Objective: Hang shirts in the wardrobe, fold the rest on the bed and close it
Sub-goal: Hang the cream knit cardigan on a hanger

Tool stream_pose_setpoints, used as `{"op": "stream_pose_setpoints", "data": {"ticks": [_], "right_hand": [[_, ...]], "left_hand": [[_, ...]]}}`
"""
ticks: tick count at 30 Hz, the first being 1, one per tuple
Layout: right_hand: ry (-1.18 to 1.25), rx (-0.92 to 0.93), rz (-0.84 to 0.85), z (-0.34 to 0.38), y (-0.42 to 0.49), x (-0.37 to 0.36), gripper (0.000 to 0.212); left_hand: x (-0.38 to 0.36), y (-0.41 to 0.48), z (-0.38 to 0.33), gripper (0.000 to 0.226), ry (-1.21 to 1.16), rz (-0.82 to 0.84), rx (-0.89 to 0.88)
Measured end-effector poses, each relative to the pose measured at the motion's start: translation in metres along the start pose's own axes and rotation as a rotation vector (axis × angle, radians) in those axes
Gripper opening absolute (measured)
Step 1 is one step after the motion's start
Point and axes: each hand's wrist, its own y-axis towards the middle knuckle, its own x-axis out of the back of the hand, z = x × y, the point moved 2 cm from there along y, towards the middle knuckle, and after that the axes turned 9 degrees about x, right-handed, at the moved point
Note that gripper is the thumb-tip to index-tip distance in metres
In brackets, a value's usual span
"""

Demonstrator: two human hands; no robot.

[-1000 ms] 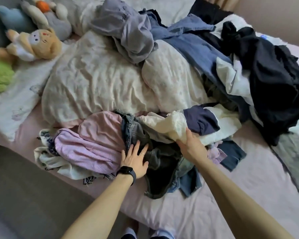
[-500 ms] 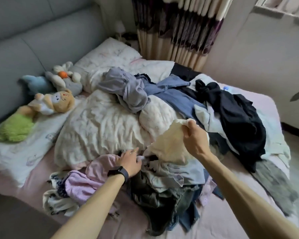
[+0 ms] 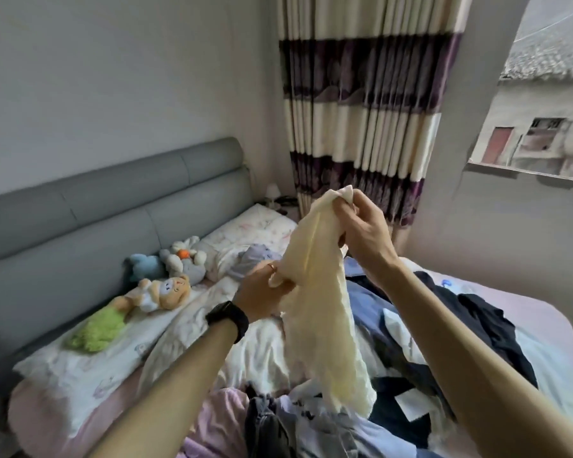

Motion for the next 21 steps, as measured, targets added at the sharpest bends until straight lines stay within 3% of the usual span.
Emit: {"op": "stream_pose_setpoints", "data": {"ticks": [2, 6, 13, 16, 19, 21], "right_hand": [[0.000, -0.008, -0.011, 0.001, -0.001, 0.005, 0.022], [-0.109, -0.074, -0.012, -0.020, -0.005, 0.014, 0.031], [-0.283, -0.129, 0.259, -0.037, -0.051, -0.054, 0.027], [-0.143, 0.028, 0.320, 0.000, -0.101, -0.103, 0.032], [0.110, 0.174, 0.454, 0.048, -0.167, -0.146, 0.021], [0.177, 0.250, 0.564, 0.072, -0.210, -0.167, 0.028]], "left_hand": [[0.023, -0.007, -0.009, 0.033, 0.002, -0.107, -0.028], [0.080, -0.045, -0.007, 0.009, -0.091, -0.213, 0.071], [0.158, -0.148, -0.003, 0.019, -0.009, -0.436, 0.268], [0.183, -0.199, -0.013, 0.005, -0.098, -0.543, 0.360], [0.206, -0.243, -0.017, 0.011, -0.233, -0.660, 0.402], [0.219, -0.271, -0.021, 0.013, -0.359, -0.723, 0.430]]}}
